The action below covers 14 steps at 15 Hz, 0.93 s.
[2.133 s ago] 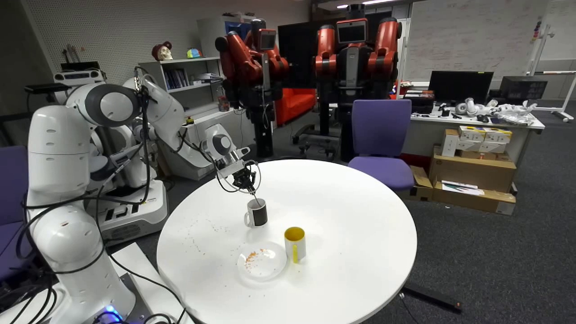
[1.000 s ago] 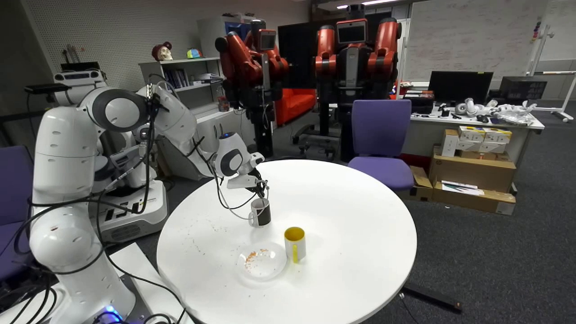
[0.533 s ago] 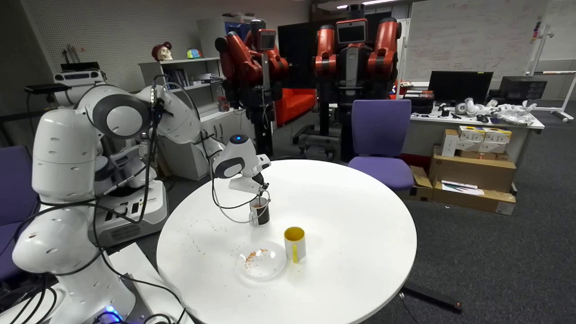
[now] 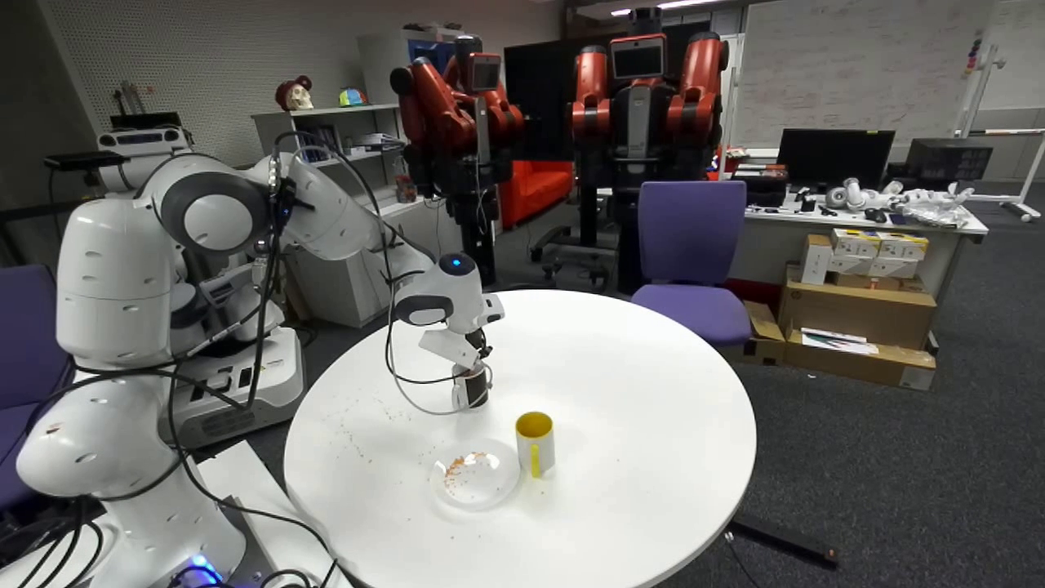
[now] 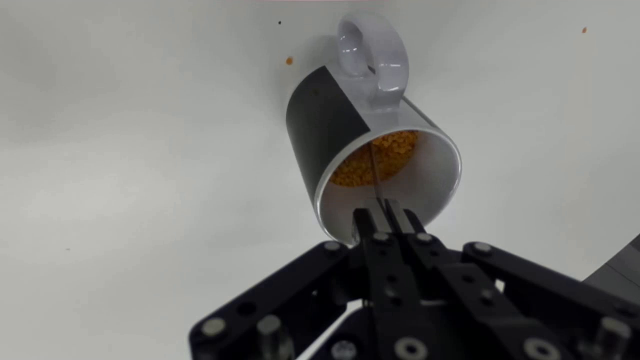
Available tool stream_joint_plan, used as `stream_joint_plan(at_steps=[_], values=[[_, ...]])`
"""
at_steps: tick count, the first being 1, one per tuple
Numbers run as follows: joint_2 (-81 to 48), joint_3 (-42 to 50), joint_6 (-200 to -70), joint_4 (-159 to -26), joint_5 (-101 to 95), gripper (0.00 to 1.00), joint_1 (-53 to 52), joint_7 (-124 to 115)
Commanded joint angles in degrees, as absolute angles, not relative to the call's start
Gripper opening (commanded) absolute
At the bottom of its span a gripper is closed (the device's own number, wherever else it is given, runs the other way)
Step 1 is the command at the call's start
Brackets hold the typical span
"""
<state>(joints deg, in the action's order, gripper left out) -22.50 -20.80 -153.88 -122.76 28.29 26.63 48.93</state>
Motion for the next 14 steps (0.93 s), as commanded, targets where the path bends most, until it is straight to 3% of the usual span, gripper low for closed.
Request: stream_joint_plan(at_steps=[1,14], values=[[-22.36,-19.15,-150.82,-123.17,36.03,0.01,27.16,55.21],[-24.09,-7.70,-139.72,-121.33,61.01,0.01,21.64,75.12]])
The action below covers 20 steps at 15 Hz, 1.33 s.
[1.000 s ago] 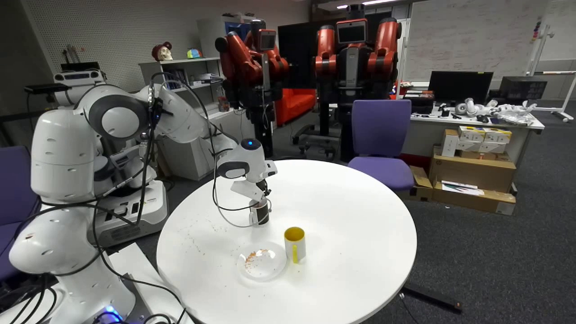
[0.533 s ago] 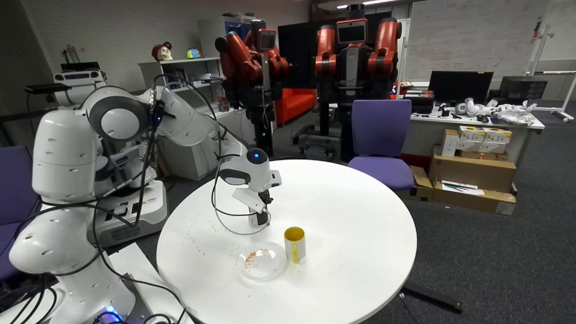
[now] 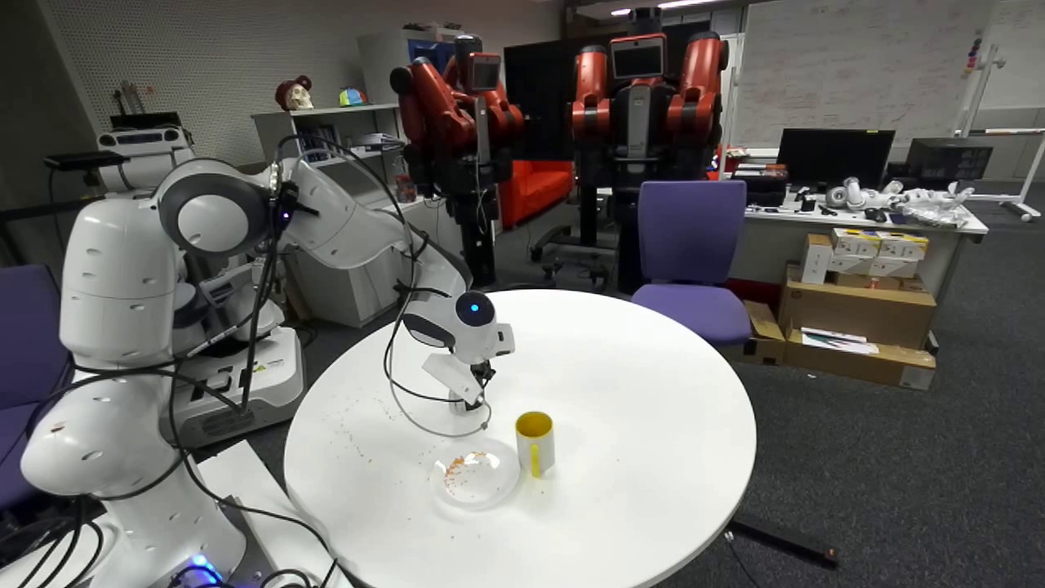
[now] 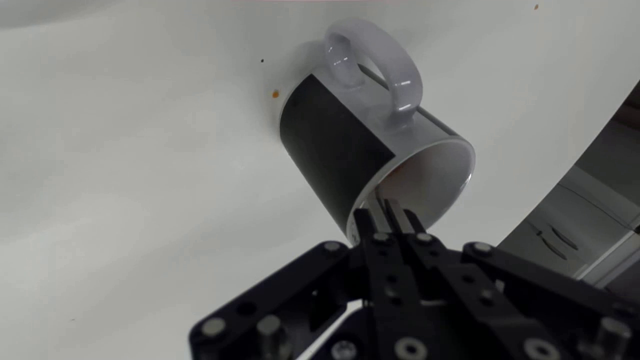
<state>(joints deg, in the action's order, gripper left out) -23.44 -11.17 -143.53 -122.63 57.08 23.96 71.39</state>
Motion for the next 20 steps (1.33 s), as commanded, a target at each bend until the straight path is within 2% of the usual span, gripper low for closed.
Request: stream_joint_plan(at_steps=[1,20], values=[[-24.24,-6.61,-138.80,-121.20,61.88,0.01,20.91,75.77],[-27.87,3.12,-125.47,-119.00,71.67,0.01,17.38,78.17]])
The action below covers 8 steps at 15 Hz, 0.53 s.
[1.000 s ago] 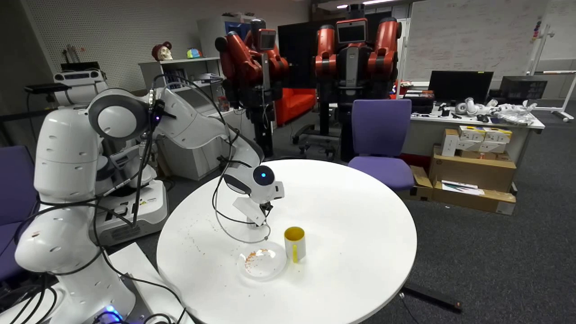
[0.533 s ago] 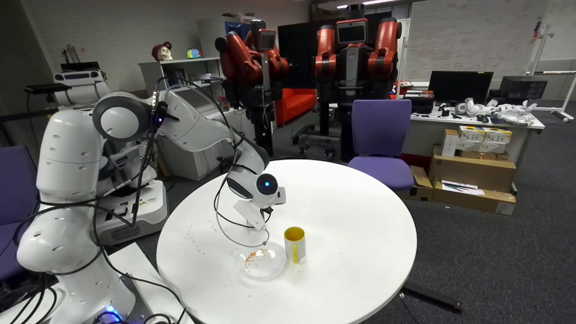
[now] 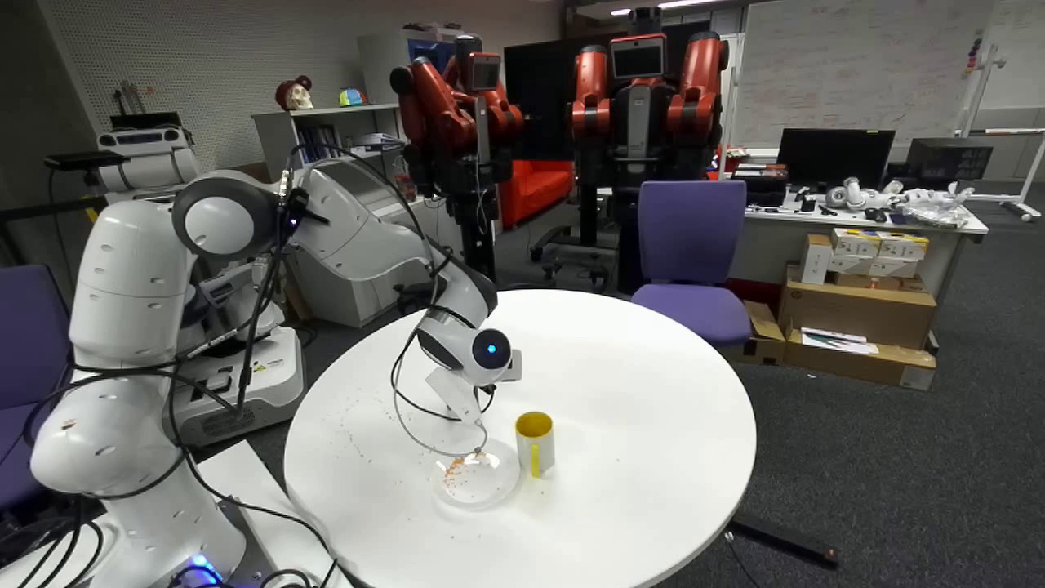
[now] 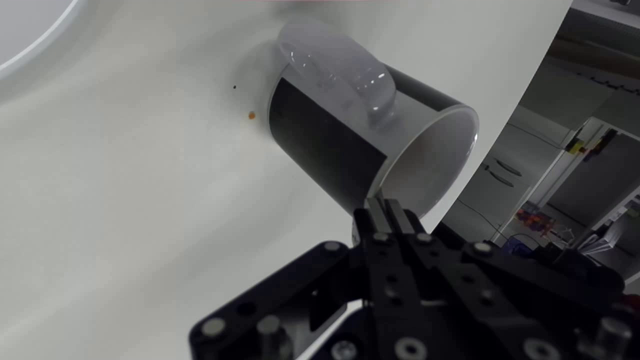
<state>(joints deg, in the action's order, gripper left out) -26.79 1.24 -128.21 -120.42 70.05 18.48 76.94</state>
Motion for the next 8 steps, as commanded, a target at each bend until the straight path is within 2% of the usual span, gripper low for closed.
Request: stream_joint_plan(at_steps=[1,8], values=[[-27.83,3.37,-125.17,-118.79,71.31,0.01,17.18,77.79],[-27.22,4.39,-124.19,-117.05,69.09,0.01,15.64,75.58]])
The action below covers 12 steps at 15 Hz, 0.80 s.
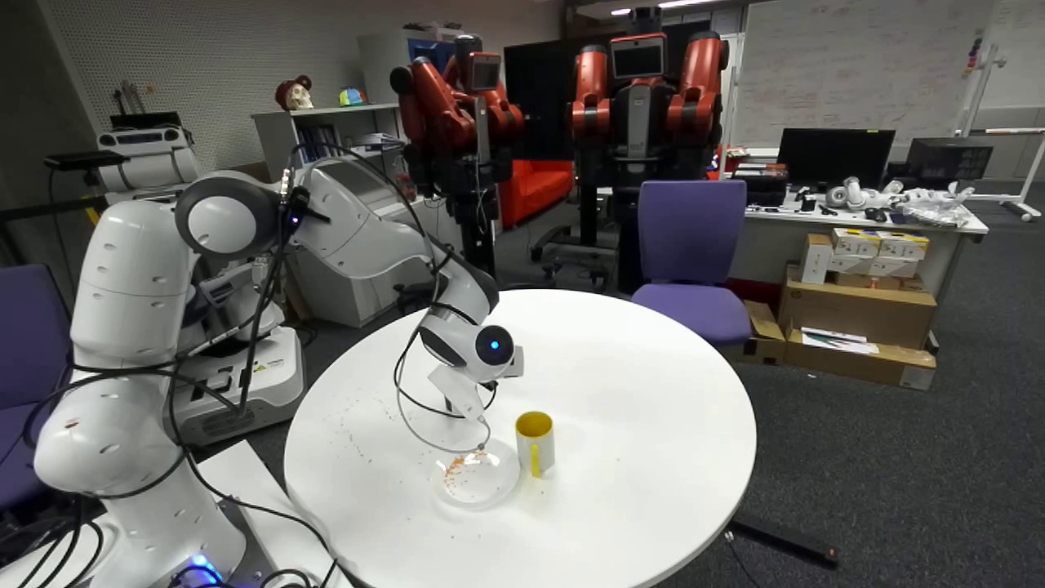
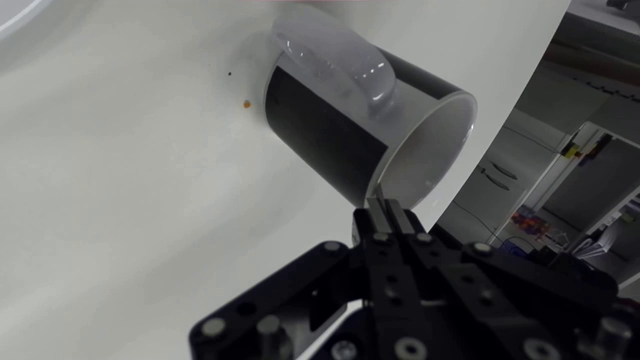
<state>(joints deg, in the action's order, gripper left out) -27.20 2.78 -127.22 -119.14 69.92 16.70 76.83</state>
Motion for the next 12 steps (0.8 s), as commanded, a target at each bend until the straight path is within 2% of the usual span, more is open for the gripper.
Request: stream_joint_plan(at_steps=[1,12], values=[[-27.14,4.55,-124.07,-116.71,68.85,0.01,15.37,75.27],[-28.56,4.12,-120.84,-114.53,71.48,0.01,16.03,77.82]])
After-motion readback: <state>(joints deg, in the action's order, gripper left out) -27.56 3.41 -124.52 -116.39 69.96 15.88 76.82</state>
